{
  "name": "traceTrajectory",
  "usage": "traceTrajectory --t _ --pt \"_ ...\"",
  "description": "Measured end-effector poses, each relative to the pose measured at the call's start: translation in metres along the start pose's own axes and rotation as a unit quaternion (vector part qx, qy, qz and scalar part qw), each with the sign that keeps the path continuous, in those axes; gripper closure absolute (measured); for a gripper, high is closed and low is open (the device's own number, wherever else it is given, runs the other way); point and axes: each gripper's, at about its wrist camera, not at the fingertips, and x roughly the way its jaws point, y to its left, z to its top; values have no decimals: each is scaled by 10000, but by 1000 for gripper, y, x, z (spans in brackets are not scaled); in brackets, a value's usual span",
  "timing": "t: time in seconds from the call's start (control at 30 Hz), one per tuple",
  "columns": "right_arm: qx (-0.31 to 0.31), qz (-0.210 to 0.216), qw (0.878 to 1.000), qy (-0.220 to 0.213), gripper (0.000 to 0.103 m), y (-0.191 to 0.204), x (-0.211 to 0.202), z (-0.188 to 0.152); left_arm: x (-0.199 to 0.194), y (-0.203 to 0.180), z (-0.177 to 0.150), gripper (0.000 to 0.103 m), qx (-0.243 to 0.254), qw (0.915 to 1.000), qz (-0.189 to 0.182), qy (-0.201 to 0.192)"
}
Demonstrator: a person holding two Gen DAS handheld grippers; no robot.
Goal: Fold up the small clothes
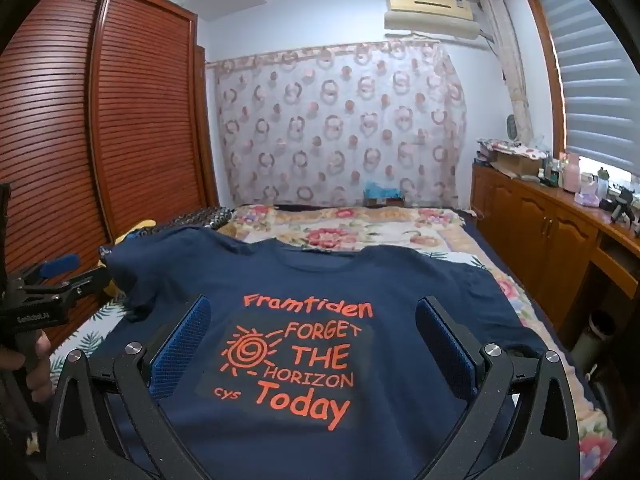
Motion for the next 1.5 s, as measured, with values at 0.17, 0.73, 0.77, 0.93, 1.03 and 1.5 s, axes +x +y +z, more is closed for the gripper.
traceTrajectory --t 0.17,0.73,0.77,0.93,1.03,1.5 --pt "61 19 10000 35 0 -1 2 -1 0 1 1 0 18 10000 -5 -10" --pt "100 32 9999 71 0 0 3 -2 -12 -2 8 0 94 9998 53 -137" --pt "103 28 9999 74 0 0 3 -2 -12 -2 9 0 96 9998 52 -140" --pt "108 32 9999 74 0 1 3 -2 -13 -3 9 0 111 9998 61 -156" --pt "106 27 9999 73 0 1 3 -2 -14 -3 11 0 118 9997 88 -173" --pt "114 32 9999 74 0 1 2 -2 -16 -3 12 0 148 9996 119 -206"
